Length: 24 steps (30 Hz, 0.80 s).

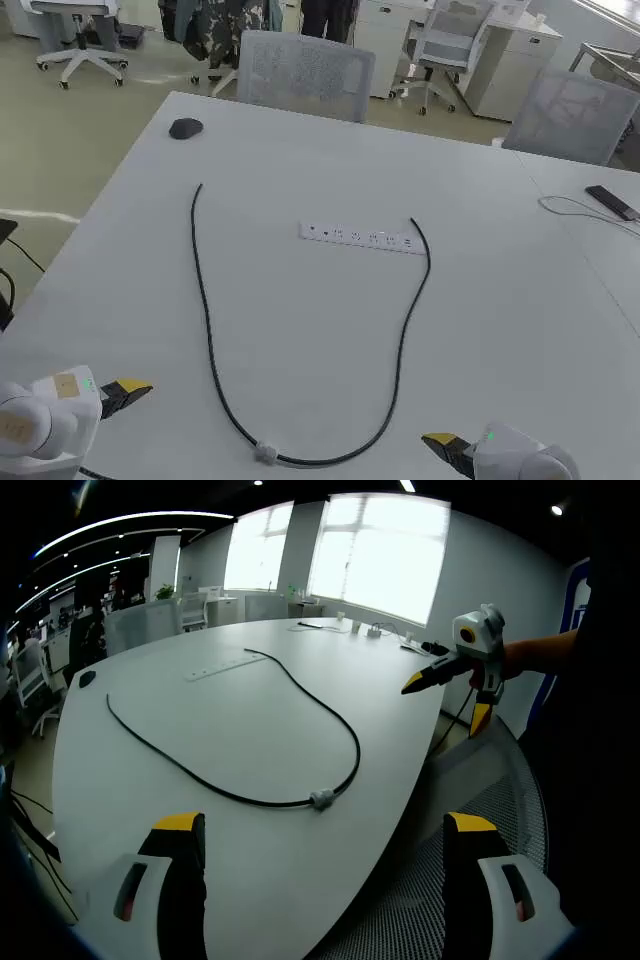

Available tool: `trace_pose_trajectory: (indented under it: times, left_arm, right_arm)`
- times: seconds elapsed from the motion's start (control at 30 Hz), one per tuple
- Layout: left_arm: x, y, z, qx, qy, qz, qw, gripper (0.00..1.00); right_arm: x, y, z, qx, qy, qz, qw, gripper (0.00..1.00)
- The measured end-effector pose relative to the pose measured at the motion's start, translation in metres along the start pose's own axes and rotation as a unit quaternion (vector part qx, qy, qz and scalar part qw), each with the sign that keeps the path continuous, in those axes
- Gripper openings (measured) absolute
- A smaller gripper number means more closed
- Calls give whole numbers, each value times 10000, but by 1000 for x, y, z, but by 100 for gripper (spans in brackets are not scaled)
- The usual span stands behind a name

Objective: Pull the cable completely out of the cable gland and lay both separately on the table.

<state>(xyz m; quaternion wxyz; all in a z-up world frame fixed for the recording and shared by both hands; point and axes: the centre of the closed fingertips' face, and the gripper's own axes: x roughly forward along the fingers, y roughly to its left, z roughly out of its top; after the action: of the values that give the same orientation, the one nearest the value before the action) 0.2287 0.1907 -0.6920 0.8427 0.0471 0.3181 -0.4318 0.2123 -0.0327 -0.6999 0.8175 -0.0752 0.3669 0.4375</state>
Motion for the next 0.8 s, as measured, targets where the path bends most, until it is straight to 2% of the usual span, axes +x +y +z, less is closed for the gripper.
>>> trace_pose_trajectory:
  times: [0.3, 0.57, 0.8]
  left_arm:
    - [1, 3, -2, -10, -10, 16, 10000, 97]
    - [1, 8, -3, -132, -37, 97, 9999, 97]
    - [1, 3, -3, -62, 17, 97, 9999, 97]
  right_arm:
    - [3, 1, -4, -52, 115, 33, 9999, 93]
    - [9, -2, -3, -114, 208, 126, 9996, 93]
    - [12, 0, -1, -93, 151, 140, 9997, 92]
